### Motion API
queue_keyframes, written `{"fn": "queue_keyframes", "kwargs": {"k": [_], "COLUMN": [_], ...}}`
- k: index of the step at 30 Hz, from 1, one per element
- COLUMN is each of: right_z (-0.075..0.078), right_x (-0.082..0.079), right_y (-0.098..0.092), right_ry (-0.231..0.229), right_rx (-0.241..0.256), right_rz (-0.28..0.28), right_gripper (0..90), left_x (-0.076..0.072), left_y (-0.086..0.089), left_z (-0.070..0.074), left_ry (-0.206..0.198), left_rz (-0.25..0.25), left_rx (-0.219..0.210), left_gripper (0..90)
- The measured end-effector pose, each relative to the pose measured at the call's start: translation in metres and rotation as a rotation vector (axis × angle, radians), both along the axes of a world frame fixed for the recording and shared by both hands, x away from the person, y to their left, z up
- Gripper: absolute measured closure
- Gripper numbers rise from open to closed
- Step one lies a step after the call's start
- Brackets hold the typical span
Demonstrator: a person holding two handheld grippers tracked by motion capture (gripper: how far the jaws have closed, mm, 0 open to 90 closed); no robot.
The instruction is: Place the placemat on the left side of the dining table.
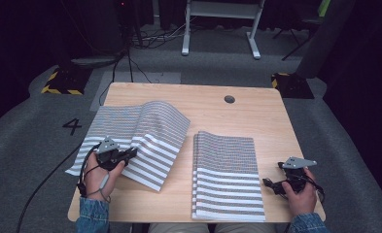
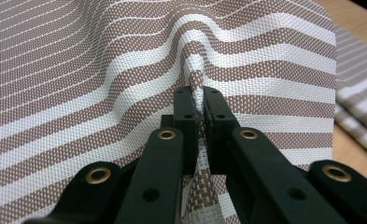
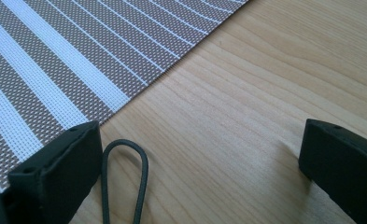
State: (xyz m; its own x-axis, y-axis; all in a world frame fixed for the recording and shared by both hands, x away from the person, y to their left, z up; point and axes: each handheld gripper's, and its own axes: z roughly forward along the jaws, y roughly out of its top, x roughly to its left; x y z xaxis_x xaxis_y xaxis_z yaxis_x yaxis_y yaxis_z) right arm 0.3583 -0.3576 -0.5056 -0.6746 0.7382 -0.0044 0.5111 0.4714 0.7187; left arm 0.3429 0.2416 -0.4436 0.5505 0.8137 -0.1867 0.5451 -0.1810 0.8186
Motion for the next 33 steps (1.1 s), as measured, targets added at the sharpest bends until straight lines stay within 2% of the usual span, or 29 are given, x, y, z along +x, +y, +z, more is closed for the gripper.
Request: {"fn": "queue_keyframes", "kwargs": {"k": [7, 8, 9, 11, 15, 17, 19, 20, 21, 22, 23, 24, 26, 29, 32, 33], "right_z": [0.0, 0.0, 0.0, 0.0, 0.0, 0.0, 0.0, 0.0, 0.0, 0.0, 0.0, 0.0, 0.0, 0.0, 0.0, 0.0], "right_x": [0.0, 0.0, 0.0, 0.0, 0.0, 0.0, 0.0, 0.0, 0.0, 0.0, 0.0, 0.0, 0.0, 0.0, 0.001, 0.001], "right_y": [0.0, 0.0, 0.0, 0.0, 0.0, 0.0, 0.0, 0.0, 0.0, 0.0, 0.0, 0.0, 0.0, 0.0, 0.0, 0.0], "right_ry": [0.0, 0.0, 0.0, 0.0, 0.002, 0.002, 0.0, 0.0, 0.002, 0.002, 0.002, 0.002, 0.001, 0.001, 0.002, 0.001], "right_rx": [0.0, 0.0, 0.0, 0.0, -0.004, -0.004, -0.002, 0.0, -0.004, -0.004, -0.004, -0.003, -0.002, -0.001, 0.001, 0.001], "right_rz": [-0.001, 0.0, 0.0, 0.0, 0.001, 0.001, 0.0, 0.0, 0.003, 0.004, 0.004, 0.004, 0.006, 0.012, 0.014, 0.015], "right_gripper": [0.0, 0.0, 0.0, 0.0, 0.0, 0.0, 0.0, 0.0, 0.0, 0.0, 0.0, 0.0, 0.0, 0.0, 0.0, 0.0], "left_x": [-0.014, -0.017, -0.017, -0.02, -0.028, -0.031, -0.034, -0.035, -0.036, -0.038, -0.039, -0.039, -0.041, -0.044, -0.045, -0.045], "left_y": [-0.002, -0.006, -0.006, -0.01, -0.019, -0.02, -0.019, -0.019, -0.019, -0.02, -0.02, -0.019, -0.014, -0.004, 0.007, 0.01], "left_z": [0.014, 0.017, 0.017, 0.018, 0.017, 0.013, 0.008, 0.002, -0.001, -0.005, -0.008, -0.009, -0.008, -0.008, -0.014, -0.018], "left_ry": [-0.038, -0.044, -0.044, -0.043, -0.017, 0.0, 0.046, 0.08, 0.087, 0.066, 0.052, 0.054, 0.057, 0.075, 0.116, 0.136], "left_rz": [-0.113, -0.145, -0.145, -0.184, -0.294, -0.344, -0.403, -0.44, -0.452, -0.449, -0.389, -0.357, -0.284, -0.137, 0.038, 0.079], "left_rx": [-0.025, -0.014, -0.014, 0.0, 0.043, 0.049, 0.043, 0.047, 0.059, 0.08, 0.072, 0.057, 0.051, 0.075, 0.063, 0.063], "left_gripper": [86.1, 86.2, 86.2, 86.2, 86.3, 86.3, 85.3, 82.8, 71.2, 58.3, 43.7, 33.7, 34.6, 34.8, 33.9, 33.7]}}
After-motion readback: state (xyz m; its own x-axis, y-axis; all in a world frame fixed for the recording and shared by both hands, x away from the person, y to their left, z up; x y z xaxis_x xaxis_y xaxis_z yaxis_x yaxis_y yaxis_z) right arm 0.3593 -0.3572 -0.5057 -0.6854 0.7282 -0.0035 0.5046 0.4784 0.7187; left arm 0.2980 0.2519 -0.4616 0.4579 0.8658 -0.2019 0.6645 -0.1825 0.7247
